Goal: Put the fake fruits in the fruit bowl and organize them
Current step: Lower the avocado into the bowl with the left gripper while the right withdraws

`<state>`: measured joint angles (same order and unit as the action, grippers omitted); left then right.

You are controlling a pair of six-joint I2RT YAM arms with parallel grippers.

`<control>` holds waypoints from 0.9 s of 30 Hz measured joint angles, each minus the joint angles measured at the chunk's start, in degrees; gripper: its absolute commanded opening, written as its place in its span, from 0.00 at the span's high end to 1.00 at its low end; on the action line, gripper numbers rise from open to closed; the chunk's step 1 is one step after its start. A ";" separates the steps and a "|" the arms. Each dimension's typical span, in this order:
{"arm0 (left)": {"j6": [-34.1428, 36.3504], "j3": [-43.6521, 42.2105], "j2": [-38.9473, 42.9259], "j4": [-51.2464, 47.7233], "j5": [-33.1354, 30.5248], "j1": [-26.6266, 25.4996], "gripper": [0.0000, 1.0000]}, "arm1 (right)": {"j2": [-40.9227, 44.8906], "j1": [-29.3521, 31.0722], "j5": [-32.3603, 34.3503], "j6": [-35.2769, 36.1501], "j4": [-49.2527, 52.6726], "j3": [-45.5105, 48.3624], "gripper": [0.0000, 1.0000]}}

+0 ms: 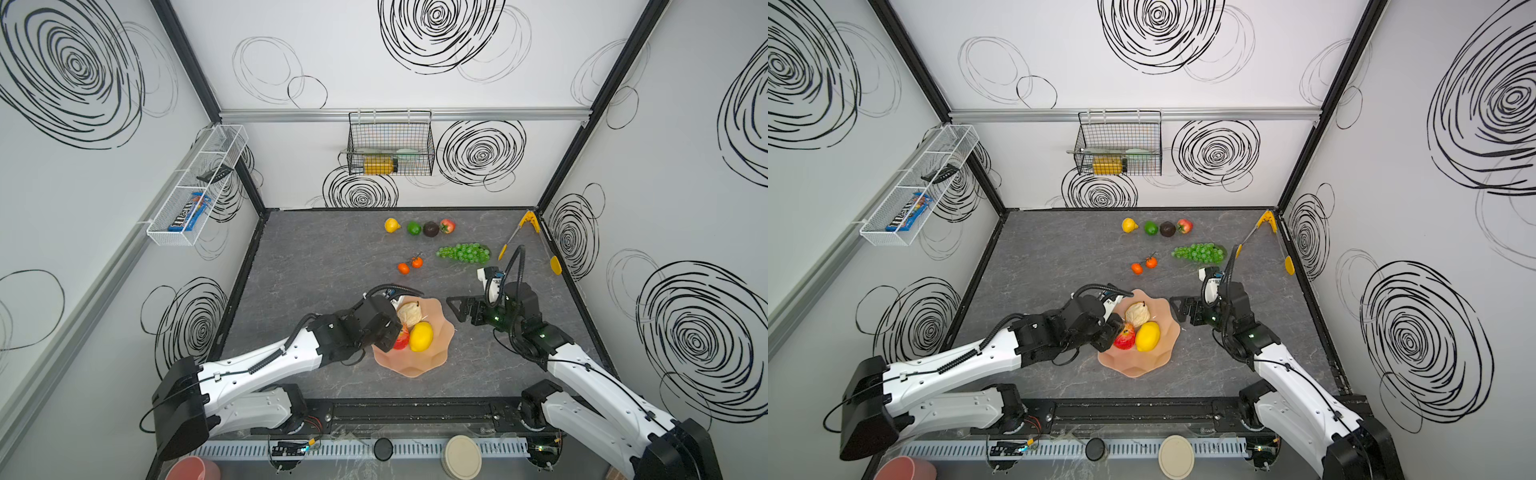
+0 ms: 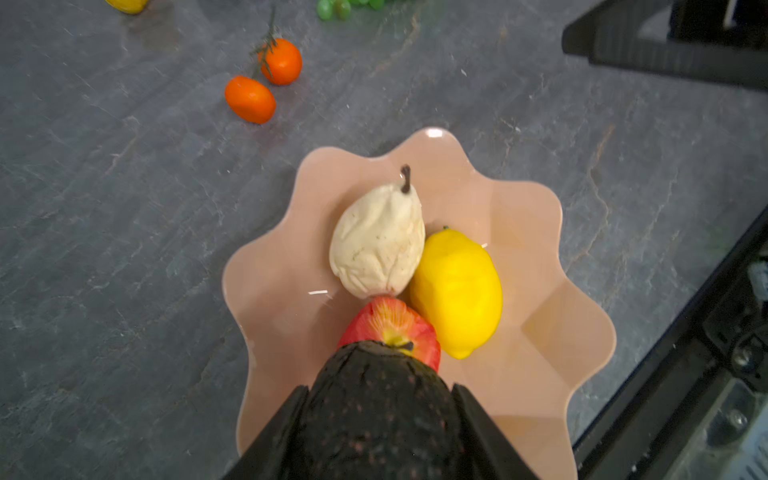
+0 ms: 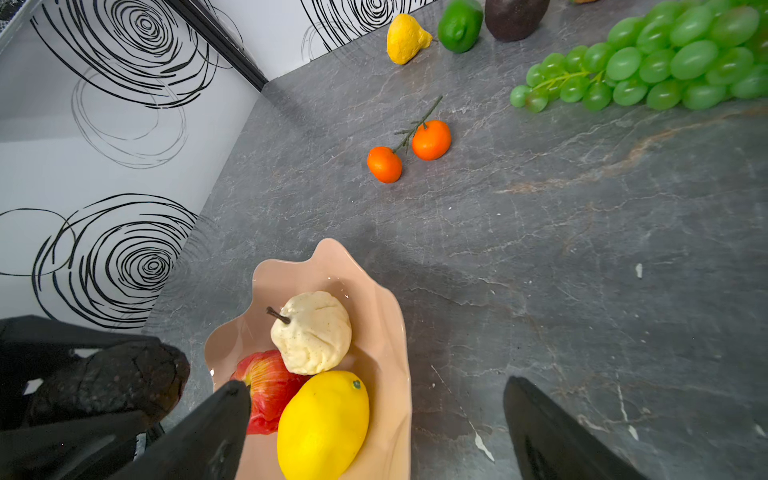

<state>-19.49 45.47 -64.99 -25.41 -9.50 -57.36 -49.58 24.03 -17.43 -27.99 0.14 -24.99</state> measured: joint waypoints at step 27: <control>-6.16 2.19 -11.06 -3.78 1.75 -9.11 0.39 | -0.04 -0.02 0.00 0.22 -2.16 0.98 0.01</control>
<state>-25.65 47.66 -76.05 -29.19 -7.75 -66.48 -49.63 24.01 -17.43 -27.77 -2.02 -24.01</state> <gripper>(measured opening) 0.604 0.991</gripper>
